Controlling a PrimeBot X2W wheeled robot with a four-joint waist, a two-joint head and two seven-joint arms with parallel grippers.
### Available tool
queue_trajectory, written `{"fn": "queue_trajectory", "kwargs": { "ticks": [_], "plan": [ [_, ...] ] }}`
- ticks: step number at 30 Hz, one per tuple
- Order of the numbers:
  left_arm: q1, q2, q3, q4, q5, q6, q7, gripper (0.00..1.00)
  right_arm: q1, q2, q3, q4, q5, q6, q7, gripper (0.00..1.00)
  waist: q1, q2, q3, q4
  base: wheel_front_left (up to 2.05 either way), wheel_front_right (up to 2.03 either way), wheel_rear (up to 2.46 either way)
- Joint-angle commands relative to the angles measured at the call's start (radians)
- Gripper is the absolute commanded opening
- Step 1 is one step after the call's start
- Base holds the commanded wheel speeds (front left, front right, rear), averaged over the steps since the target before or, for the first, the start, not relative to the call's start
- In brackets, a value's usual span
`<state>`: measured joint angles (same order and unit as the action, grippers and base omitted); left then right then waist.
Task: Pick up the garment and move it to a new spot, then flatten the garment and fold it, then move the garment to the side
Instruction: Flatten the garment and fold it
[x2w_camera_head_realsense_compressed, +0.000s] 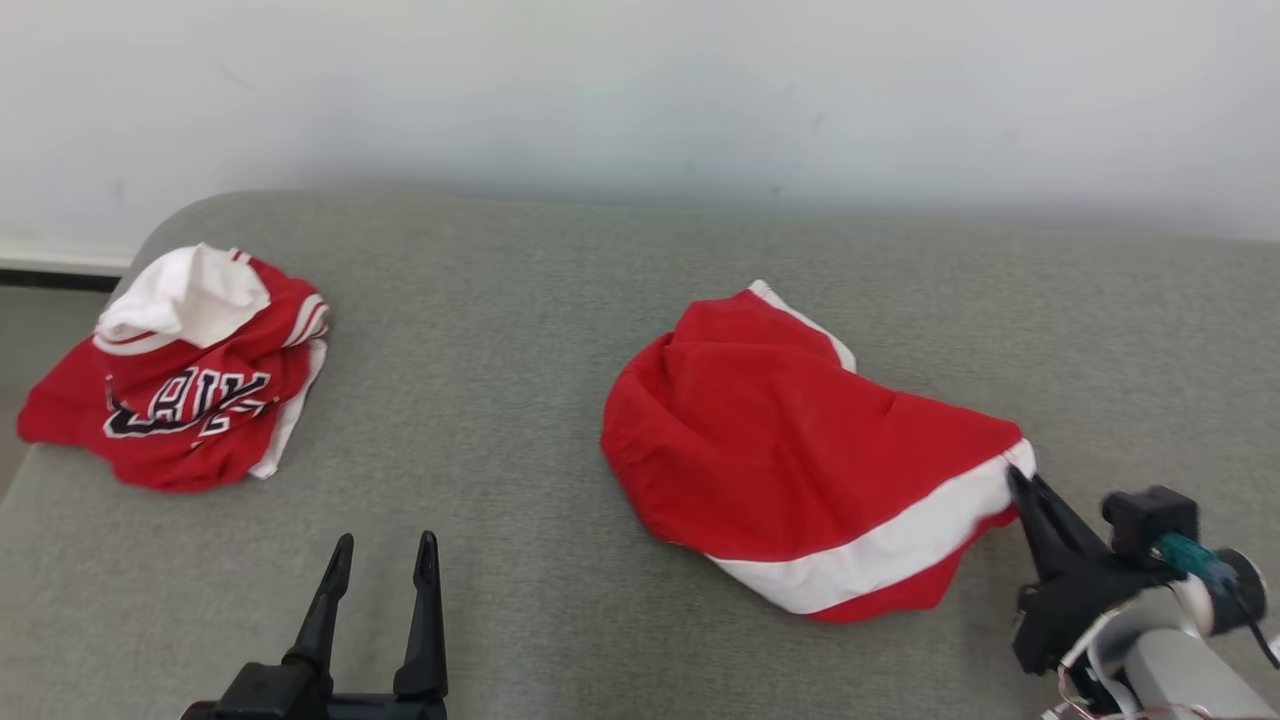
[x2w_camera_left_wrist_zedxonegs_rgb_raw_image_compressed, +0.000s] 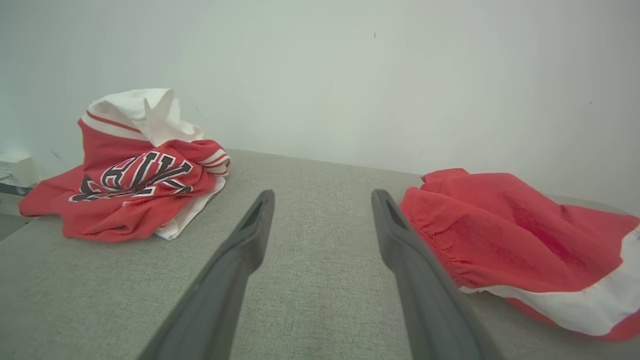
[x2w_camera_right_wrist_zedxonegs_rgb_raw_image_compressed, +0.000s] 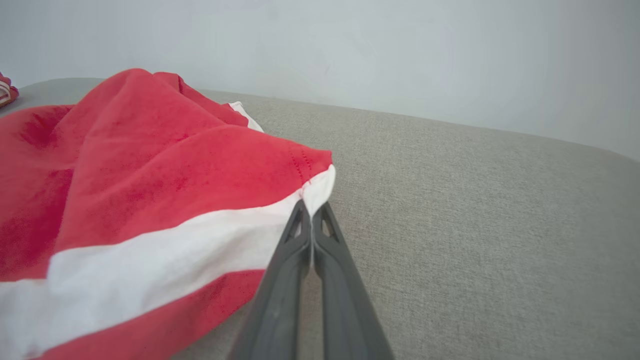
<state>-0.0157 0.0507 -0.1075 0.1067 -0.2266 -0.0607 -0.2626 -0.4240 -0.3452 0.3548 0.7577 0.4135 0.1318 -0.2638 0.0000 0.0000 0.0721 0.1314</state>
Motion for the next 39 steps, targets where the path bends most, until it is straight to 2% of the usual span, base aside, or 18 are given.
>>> {"fn": "queue_trajectory", "kwargs": {
  "ticks": [1,7,12,13,14,15,25,32,39],
  "plan": [
    [0.013,0.000,0.002,0.000,-0.004,0.001,-0.003,1.00,0.030,-0.016,-0.011,-0.022,-0.001,-0.002,0.000,0.00,0.0000,0.0000,-0.015,-0.043,0.00,0.00,0.00],
    [0.006,0.000,0.000,0.003,-0.008,0.001,-0.003,1.00,0.177,-0.062,-0.108,-0.146,0.001,-0.002,0.011,0.00,0.0000,0.0000,-0.007,-0.074,0.00,0.00,0.00],
    [0.007,0.000,0.001,0.005,-0.011,0.004,-0.003,1.00,0.303,-0.055,-0.224,-0.213,-0.011,-0.002,0.047,0.00,0.0000,0.0000,0.000,-0.083,0.00,0.00,0.00],
    [0.008,0.000,0.002,0.008,-0.011,0.003,-0.003,1.00,0.316,-0.043,-0.245,-0.227,-0.011,-0.002,0.051,0.20,0.0000,0.0000,0.002,-0.086,0.00,0.00,0.00],
    [0.008,0.000,0.004,0.008,-0.011,0.002,-0.003,1.00,0.326,-0.033,-0.258,-0.244,-0.009,-0.002,0.057,0.96,0.0000,0.0000,0.002,-0.088,0.00,0.00,0.00],
    [0.008,0.000,0.006,0.010,-0.011,0.002,-0.003,1.00,0.337,-0.029,-0.266,-0.260,-0.021,-0.002,0.061,1.00,0.0000,0.0000,0.001,-0.091,0.00,0.00,0.00],
    [0.015,0.000,0.035,0.016,0.008,-0.011,-0.003,1.00,0.362,0.052,-0.345,-0.446,-0.147,-0.002,0.018,1.00,0.0000,0.0000,-0.029,-0.119,0.00,0.00,0.00],
    [0.018,0.000,0.055,0.017,0.023,-0.022,-0.003,1.00,0.400,0.124,-0.364,-0.524,-0.149,-0.002,0.004,1.00,0.0000,0.0000,-0.043,-0.128,0.00,0.00,0.00],
    [0.004,0.000,0.047,0.028,0.050,-0.043,-0.003,1.00,0.443,0.157,-0.363,-0.566,-0.173,-0.002,-0.002,1.00,0.0000,0.0000,-0.045,-0.138,0.00,0.00,0.00]
  ]
}}
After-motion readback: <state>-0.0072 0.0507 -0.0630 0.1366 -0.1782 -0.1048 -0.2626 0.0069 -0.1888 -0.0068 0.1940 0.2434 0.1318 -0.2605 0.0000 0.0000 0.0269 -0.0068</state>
